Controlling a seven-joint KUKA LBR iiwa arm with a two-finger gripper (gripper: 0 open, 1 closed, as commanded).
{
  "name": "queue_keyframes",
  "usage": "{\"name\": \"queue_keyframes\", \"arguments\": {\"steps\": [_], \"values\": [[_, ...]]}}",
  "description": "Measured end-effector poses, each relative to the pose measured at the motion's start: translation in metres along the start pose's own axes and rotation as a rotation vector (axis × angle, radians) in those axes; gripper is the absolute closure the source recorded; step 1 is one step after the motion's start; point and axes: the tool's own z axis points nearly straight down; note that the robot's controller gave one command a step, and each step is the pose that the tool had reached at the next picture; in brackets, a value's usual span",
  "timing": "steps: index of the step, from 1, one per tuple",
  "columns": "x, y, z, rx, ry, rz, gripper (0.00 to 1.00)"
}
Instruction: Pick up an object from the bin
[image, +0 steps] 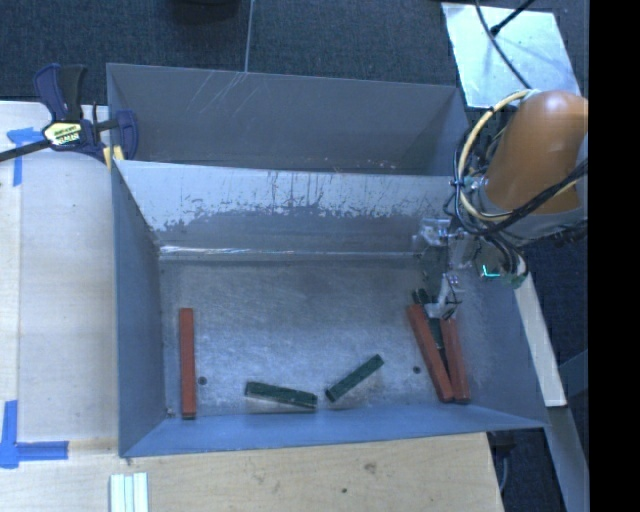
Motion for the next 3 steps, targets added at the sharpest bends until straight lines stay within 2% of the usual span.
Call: {"name": "queue_keyframes", "arguments": {"steps": [1,2,3], "values": [[0.071,0.005,0.047,0.0,-0.001,-0.434,0.0],[0.098,0.153,0.077,-0.002,-0.004,-0.397,0.0],[0.096,0.147,0.076,0.001,-0.006,-0.391,1.0]]}}
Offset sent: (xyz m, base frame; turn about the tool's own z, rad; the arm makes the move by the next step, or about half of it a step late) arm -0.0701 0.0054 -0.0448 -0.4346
